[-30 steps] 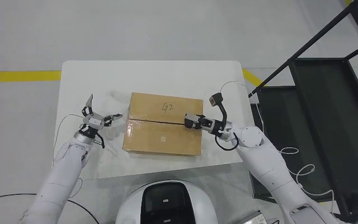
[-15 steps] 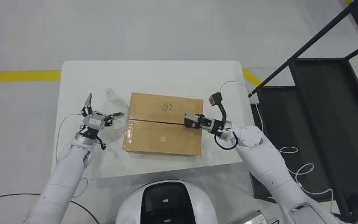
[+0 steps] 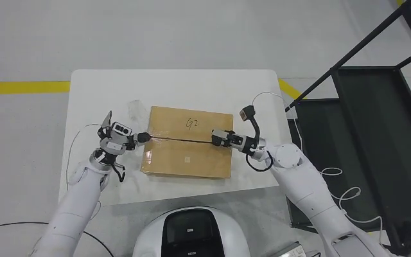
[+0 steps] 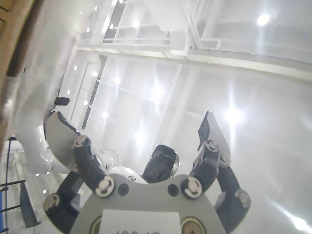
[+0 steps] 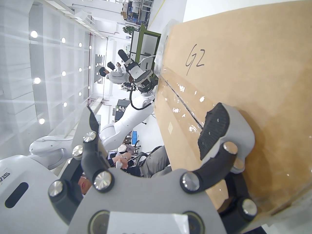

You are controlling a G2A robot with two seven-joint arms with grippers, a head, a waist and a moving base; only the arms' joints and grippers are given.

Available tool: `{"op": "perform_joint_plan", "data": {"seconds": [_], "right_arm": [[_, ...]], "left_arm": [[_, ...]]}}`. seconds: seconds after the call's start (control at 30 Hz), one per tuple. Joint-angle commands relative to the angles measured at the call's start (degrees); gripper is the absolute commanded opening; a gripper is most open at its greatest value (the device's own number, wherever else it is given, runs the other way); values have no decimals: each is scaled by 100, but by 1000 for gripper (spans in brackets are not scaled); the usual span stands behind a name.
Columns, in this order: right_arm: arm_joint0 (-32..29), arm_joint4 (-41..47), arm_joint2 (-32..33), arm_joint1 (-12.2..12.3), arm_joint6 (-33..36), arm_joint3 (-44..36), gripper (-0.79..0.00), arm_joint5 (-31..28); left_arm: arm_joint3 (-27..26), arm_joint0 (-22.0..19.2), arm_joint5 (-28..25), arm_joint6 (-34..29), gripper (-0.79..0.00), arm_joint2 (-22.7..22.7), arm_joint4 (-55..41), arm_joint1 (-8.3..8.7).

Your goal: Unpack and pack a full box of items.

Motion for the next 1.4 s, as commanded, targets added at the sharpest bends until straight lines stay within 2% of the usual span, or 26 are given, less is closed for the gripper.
{"op": "perform_joint_plan", "data": {"seconds": [0.0,0.3,0.43,0.53,0.8,1.03,1.37], "right_arm": [[-13,-15,16,4,-3,-11,0,-8],[-43,-25,34,7,11,-44,0,-10],[-37,-47,42,8,4,-44,0,-16],[-35,-53,42,7,4,-49,0,-23],[-39,-88,51,5,-47,-103,0,-29],[-57,-142,56,10,-20,-147,0,-45],[-19,-93,5,-5,33,-47,0,-104]], "left_arm": [[-106,50,-42,-260,0,-26,181,13],[-262,535,447,-521,0,-598,82,137],[-179,769,428,-252,0,-946,119,206],[-122,807,280,13,0,-1025,387,224],[343,427,-21,662,0,-745,816,106],[854,141,-246,1045,0,-663,593,-29],[1270,-301,-48,1335,0,-335,305,-279]]}}
